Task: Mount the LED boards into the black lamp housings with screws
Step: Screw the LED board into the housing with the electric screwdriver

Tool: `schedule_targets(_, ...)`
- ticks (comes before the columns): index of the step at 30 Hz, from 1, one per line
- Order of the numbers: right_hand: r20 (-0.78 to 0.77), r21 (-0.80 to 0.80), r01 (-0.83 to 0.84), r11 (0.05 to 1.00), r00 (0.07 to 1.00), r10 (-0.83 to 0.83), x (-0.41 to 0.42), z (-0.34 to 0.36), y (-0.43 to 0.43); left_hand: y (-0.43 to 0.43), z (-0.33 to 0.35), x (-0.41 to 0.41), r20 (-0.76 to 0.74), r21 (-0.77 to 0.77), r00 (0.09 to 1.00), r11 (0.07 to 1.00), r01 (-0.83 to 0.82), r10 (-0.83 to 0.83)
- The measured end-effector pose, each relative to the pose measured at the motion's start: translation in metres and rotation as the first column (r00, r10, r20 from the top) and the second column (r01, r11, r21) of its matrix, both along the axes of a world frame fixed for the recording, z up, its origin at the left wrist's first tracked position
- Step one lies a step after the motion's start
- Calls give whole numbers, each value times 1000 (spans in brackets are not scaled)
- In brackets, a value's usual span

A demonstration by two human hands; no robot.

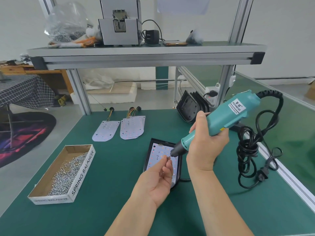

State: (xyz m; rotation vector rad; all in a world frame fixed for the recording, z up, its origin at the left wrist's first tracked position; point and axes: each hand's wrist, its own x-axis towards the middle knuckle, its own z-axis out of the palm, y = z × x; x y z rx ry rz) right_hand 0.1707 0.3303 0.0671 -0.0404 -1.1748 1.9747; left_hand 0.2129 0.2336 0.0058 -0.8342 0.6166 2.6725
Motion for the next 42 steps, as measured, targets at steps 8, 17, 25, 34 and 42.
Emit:
schedule_targets(8, -10, -41, -32, 999, 999, 31, -5, 14, 6, -17, -2, -8, -106, -435, 988, 899, 55, -111)
schedule_targets(17, 60, 146, -82, 986, 996, 74, -5, -25, -5, -61, -31, -40, 192, -981, 921, -31, 193, -341)
schedule_targets(25, 137, 281, -87, 956, 989, 50, -8, -59, -18, -50, -51, -45, 321, -947, 879, -116, 299, -352)
schedule_targets(34, 137, 312, -86, 946, 990, 45, -11, -70, -24, -50, -52, -44, 305, -951, 884, -71, 299, -356)
schedule_targets(42, 126, 365, -88, 927, 991, 45, -13, -70, -27, -49, -48, -43, 293, -955, 877, -80, 284, -381)
